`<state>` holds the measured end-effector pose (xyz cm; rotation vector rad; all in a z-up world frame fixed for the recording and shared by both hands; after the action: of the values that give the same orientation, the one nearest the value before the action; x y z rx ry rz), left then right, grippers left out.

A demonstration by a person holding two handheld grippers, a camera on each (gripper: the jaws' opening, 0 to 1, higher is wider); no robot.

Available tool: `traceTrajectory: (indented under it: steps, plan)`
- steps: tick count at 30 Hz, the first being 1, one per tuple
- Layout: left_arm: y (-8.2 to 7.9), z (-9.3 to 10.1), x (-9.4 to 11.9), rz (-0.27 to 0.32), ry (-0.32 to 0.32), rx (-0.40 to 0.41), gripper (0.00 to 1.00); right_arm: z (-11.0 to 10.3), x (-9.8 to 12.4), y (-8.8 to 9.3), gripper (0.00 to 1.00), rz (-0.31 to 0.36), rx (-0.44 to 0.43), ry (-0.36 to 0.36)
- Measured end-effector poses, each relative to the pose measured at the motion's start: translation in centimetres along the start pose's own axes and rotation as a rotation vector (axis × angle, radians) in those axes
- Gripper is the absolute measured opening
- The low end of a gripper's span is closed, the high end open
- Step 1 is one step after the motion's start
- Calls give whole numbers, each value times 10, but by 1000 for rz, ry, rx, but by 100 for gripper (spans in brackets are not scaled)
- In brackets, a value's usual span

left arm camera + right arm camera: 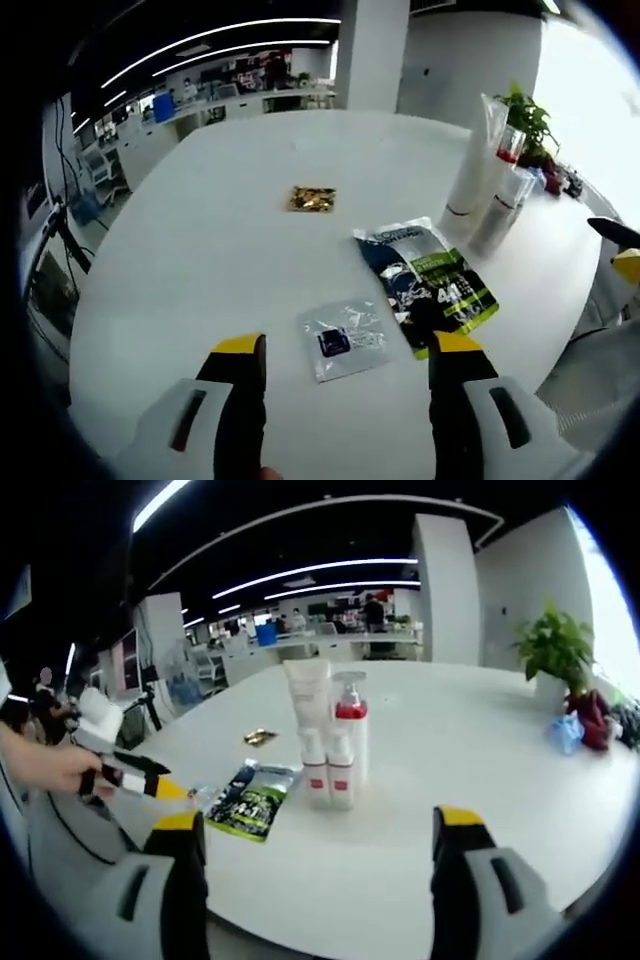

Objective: Arrange the skincare products in the storage area until every visible bottle or jar stands upright without overlapping.

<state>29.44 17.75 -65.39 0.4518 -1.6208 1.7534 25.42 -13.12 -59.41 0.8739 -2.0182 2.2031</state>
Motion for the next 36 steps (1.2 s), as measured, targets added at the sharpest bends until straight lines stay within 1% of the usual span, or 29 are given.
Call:
traceTrajectory:
  steps: [2,4,9,12,16,22,27,30,32,34,36]
  plan:
    - [0,-2,3,8,12,5,65,-1,0,1,95,1,5,-3]
    - [0,-2,8,20,38,12,67,-3,0,1,95,-2,13,-9]
    - [2,-4,21,46,76,-20,69,-5,0,2,94,-8,37,-22]
    - [4,-5,29,65,87,-28,73,-6,0,2,94,-10,45,-26]
    - [5,-7,37,77,95,-26,74,-6,-1,2,94,-13,54,-27]
    - [-4,-10,45,107,102,-31,78,-5,0,2,94,-14,64,-28]
    - [-11,-10,53,128,122,-31,84,-6,0,2,94,-13,66,-29]
    - [-11,-11,56,140,130,-36,90,-6,0,2,95,-11,66,-31]
    - [-9,-11,59,150,138,-64,95,-6,1,2,95,-12,66,-32]
    - [-7,-11,61,151,144,-79,97,-7,1,2,95,-10,66,-33]
    - [-5,-12,63,156,150,-77,97,-7,1,2,95,-11,66,-33]
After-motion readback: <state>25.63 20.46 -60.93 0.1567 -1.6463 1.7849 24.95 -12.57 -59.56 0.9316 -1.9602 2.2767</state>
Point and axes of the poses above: the point that each gripper's makers call its tool centre point, and the gripper's own axes: x roughly backward along the fingers, z roughly to its right, y roughly out of its underside, the point moved 6 cm from there along x, roughly backward along the fingers, and after that the axes turned 4 degrees about x, right-handed, at the moved point
